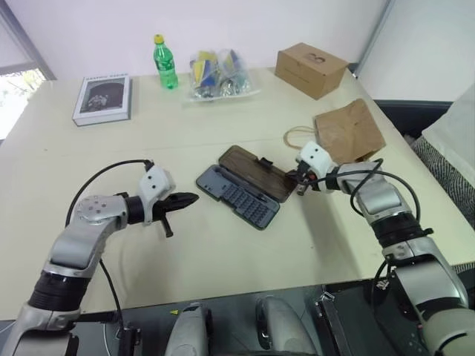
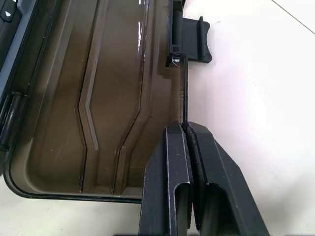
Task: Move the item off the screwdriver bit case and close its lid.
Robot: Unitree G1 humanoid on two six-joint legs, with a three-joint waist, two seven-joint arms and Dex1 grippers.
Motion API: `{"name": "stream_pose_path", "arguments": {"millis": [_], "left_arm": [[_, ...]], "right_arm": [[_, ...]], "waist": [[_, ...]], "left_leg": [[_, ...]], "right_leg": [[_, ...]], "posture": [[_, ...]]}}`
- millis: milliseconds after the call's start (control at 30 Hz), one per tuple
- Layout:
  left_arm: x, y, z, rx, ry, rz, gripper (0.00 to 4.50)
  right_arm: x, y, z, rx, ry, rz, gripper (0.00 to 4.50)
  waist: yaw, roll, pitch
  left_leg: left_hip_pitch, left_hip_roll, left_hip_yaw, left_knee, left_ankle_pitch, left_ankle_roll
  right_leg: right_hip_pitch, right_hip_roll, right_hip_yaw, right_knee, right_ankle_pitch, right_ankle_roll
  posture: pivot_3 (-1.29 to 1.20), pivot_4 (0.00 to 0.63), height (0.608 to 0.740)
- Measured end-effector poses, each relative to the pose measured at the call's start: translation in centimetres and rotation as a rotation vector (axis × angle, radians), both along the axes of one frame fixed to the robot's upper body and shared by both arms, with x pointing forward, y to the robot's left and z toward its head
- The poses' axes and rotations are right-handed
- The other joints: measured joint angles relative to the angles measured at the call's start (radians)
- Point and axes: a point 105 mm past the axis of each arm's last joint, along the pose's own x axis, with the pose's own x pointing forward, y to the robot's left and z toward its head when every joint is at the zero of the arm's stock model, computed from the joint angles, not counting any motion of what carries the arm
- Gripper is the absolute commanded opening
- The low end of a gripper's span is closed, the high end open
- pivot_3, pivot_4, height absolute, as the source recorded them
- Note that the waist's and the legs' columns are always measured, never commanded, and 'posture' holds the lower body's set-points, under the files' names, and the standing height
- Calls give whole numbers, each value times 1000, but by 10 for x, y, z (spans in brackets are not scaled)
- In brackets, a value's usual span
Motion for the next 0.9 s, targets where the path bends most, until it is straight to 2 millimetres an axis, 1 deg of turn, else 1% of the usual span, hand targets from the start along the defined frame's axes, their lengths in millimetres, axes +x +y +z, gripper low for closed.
{"name": "stream_pose_path", "arguments": {"millis": [67, 167, 233, 333, 400, 500, 600, 700, 800, 900], "left_arm": [[1, 0, 1, -1, -8, -1, 0], [2, 0, 3, -2, -16, 0, 0], [4, 0, 4, -3, -21, 0, 0], [6, 0, 7, 0, -33, 0, 0], [7, 0, 8, 2, -37, 1, 0], [8, 1, 7, 3, -34, 5, 0], [9, 0, 7, 1, -40, 5, 0], [10, -1, 7, -3, -41, 5, 0], [9, -1, 6, -5, -40, 5, 0], [8, -1, 5, -5, -38, 8, 0]], "right_arm": [[-3, 1, 0, -17, -15, 27, 46], [-9, 7, -1, -43, -37, 107, 46], [-18, 15, -2, -66, -58, 212, 46], [-31, 32, -2, -103, -82, 391, 46], [-34, 40, 0, -134, -113, 472, 46], [-32, 50, 9, -196, -191, 574, 46], [-27, 64, 19, -224, -254, 645, 46], [-21, 70, 18, -267, -275, 689, 46], [-14, 69, 13, -320, -270, 715, 46], [-10, 71, 10, -334, -276, 726, 46]], "waist": [[1, 0, 0], [-1, 0, 0], [0, 0, 0], [-2, 0, 0], [0, 1, 1], [0, 1, 1], [-2, 0, 1], [-1, 1, 1], [-1, 1, 1], [-1, 1, 1]], "left_leg": [[0, 0, 0, 0, 0, 0], [0, 0, 0, -1, 0, 0], [0, 0, 0, -1, 0, 0], [0, 0, 0, -1, 0, 0], [0, 0, 0, 0, 0, 0], [0, 0, 0, 0, 0, 0], [0, 0, 0, 0, 0, 0], [0, 0, 0, 0, 0, 0], [0, 0, 0, 0, 0, 0], [0, 0, 0, 0, 0, 0]], "right_leg": [[0, 0, 0, 0, 0, 0], [0, 0, 0, 0, 0, 0], [0, 0, 0, 0, 0, 0], [0, 0, 0, 0, 0, 0], [0, 0, 0, 0, 0, 0], [0, 0, 0, 0, 0, 0], [0, 0, 0, 0, 0, 0], [0, 0, 0, 0, 0, 0], [0, -1, 0, 0, 0, 0], [0, -1, 0, 0, 0, 0]], "posture": [[0, 150, 740], [0, 150, 740], [0, 150, 740], [0, 150, 740], [0, 150, 740], [0, 150, 740], [0, 150, 740], [0, 150, 740], [0, 150, 740], [0, 150, 740]]}}
